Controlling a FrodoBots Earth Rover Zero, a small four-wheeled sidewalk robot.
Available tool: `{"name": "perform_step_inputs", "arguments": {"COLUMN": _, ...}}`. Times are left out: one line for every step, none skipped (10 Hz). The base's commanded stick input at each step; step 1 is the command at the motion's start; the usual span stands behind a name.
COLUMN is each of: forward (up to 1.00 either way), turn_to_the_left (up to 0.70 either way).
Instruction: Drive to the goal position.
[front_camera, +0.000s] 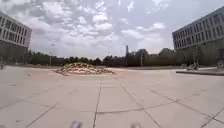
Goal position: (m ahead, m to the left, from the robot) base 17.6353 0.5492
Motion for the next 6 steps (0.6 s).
{"name": "perform_step_inputs", "arguments": {"forward": 0.08, "turn_to_the_left": 0.02}}
{"name": "perform_step_inputs", "arguments": {"forward": 0.08, "turn_to_the_left": 0.02}}
{"name": "perform_step_inputs", "arguments": {"forward": 0.08, "turn_to_the_left": 0.02}}
{"name": "perform_step_inputs", "arguments": {"forward": 0.08, "turn_to_the_left": 0.02}}
{"name": "perform_step_inputs", "arguments": {"forward": 0.21, "turn_to_the_left": 0.04}}
{"name": "perform_step_inputs", "arguments": {"forward": 0.56, "turn_to_the_left": 0.07}}
